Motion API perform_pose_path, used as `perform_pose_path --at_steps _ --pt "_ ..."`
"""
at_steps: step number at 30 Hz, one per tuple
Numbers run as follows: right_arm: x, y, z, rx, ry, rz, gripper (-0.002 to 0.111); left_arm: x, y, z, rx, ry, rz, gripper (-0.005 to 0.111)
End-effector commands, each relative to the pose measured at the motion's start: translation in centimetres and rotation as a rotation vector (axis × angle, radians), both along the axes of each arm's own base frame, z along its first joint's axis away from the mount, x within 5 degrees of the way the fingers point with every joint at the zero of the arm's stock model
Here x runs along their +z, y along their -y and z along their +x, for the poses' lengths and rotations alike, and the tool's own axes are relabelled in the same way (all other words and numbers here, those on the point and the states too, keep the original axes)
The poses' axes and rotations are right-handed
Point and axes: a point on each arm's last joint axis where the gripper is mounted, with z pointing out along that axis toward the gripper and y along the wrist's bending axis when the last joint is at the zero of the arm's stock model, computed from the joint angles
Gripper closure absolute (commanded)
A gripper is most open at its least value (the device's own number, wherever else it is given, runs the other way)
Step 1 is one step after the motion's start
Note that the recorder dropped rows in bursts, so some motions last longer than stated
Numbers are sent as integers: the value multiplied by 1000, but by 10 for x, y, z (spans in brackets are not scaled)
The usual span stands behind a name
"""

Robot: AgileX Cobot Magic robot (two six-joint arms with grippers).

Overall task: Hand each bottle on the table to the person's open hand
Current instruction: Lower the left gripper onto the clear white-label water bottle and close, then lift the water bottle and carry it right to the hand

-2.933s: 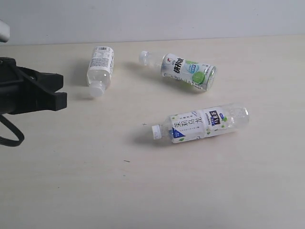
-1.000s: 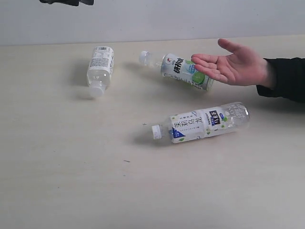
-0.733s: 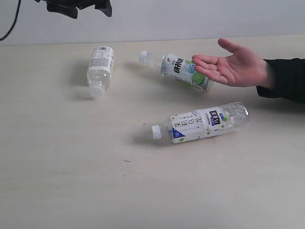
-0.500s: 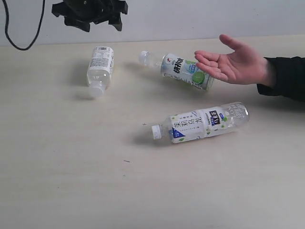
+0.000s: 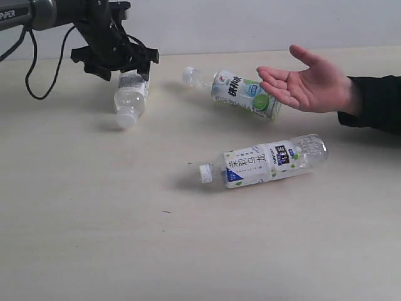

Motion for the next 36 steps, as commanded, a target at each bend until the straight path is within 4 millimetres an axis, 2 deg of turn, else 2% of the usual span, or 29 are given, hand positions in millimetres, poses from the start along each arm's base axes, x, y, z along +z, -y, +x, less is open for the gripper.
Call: perform_pose_path --at_steps 1,10,21,23,26,31,36 --pt "-1 0 0 -4 3 0 108 -5 1 4 1 23 -10 27" --pt "-1 0 0 -4 3 0 108 -5 2 4 -2 28 -11 29" --pt "-1 0 0 -4 3 0 108 -23 8 2 -13 -4 -1 31" --pt "-1 0 0 -4 3 0 108 -22 8 3 -13 4 -4 39" --pt "-1 0 0 -3 5 0 108 -20 7 3 -12 8 -4 59" --pt "0 0 0 -2 11 2 108 -20 7 2 -14 -2 3 104" --pt "0 0 0 -1 11 0 108 -9 5 -1 -16 -18 18 107"
